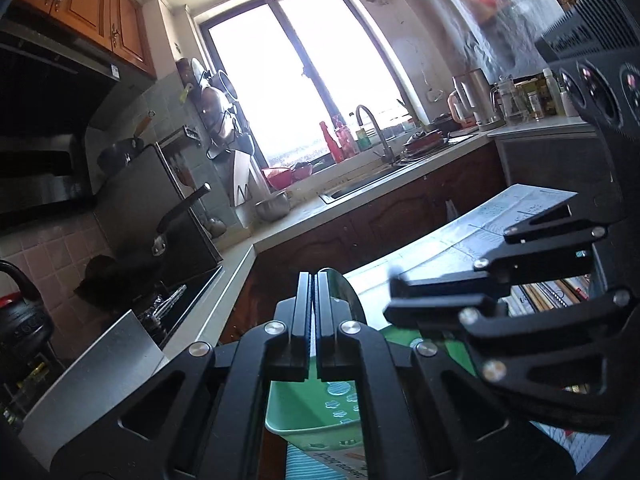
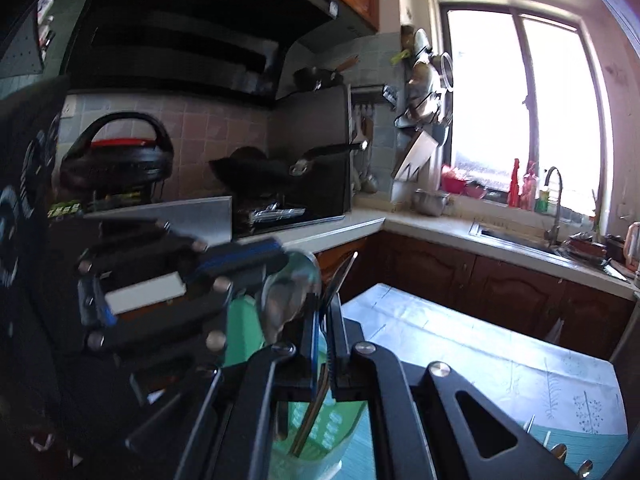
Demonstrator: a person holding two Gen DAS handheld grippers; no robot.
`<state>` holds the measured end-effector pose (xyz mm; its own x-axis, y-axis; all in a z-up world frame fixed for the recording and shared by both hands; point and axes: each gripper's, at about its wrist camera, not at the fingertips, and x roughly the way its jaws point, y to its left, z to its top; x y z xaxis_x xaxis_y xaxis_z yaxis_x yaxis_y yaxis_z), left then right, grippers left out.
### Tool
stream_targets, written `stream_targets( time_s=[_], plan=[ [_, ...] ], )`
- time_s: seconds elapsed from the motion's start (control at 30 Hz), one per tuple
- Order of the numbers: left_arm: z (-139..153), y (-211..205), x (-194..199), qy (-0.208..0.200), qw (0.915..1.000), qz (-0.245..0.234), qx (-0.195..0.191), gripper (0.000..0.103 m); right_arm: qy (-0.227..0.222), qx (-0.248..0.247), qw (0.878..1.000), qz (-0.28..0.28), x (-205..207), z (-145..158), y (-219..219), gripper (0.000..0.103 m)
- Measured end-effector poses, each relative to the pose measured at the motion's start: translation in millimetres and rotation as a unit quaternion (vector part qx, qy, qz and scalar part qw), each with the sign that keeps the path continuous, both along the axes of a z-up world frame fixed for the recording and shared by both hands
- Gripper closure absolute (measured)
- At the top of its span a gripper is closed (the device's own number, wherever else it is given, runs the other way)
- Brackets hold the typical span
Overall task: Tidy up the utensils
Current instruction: 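Lower both spoons into the green holder and open both grippers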
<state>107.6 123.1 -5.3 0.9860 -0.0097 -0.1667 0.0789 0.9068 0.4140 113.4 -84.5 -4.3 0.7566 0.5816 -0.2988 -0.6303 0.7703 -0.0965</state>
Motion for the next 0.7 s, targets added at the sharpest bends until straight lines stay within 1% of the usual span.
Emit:
stream_targets(
  time_s=[0.07, 0.13, 0.2, 0.23, 0.27, 0.3, 0.37, 0.5, 0.63, 0.67, 0.7],
  plan=[
    [0, 1, -2, 0.000, 1.0000, -0.001, -0.001, 0.103, 0.017, -0.001, 1.000, 0.013, 0, -2, -3, 0.096],
    [0, 3, -2, 0.003, 1.0000, -0.003, -0.005, 0.103, 0.033, -0.001, 0.999, 0.021, 0, -4, -8, 0.088],
    [1, 4, -2, 0.008, 0.9999, -0.009, -0.010, 0.103, 0.045, 0.008, 0.999, 0.021, 1, -3, -14, 0.068],
    [1, 4, -3, 0.010, 0.9998, -0.012, -0.013, 0.103, 0.052, 0.015, 0.998, 0.020, 2, -3, -18, 0.062],
    [2, 3, -4, 0.013, 0.9997, -0.015, -0.015, 0.103, 0.060, 0.027, 0.998, 0.021, 3, -2, -24, 0.050],
    [1, 2, -5, 0.015, 0.9996, -0.017, -0.016, 0.103, 0.064, 0.035, 0.997, 0.021, 3, -2, -28, 0.044],
    [4, 1, -5, 0.019, 0.9994, -0.024, -0.018, 0.103, 0.066, 0.049, 0.996, 0.018, 2, 2, -37, 0.043],
    [5, -4, -7, 0.032, 0.9987, -0.035, -0.018, 0.103, 0.071, 0.055, 0.996, 0.006, -3, 7, -47, 0.043],
    [9, -6, -6, 0.069, 0.9953, -0.059, -0.033, 0.102, 0.084, 0.066, 0.994, -0.014, -10, 12, -61, 0.043],
    [9, -7, -5, 0.082, 0.9940, -0.064, -0.035, 0.101, 0.087, 0.071, 0.994, -0.016, -12, 12, -65, 0.043],
    [8, -8, -4, 0.090, 0.9932, -0.065, -0.034, 0.095, 0.090, 0.076, 0.993, -0.021, -15, 13, -70, 0.043]
  ],
)
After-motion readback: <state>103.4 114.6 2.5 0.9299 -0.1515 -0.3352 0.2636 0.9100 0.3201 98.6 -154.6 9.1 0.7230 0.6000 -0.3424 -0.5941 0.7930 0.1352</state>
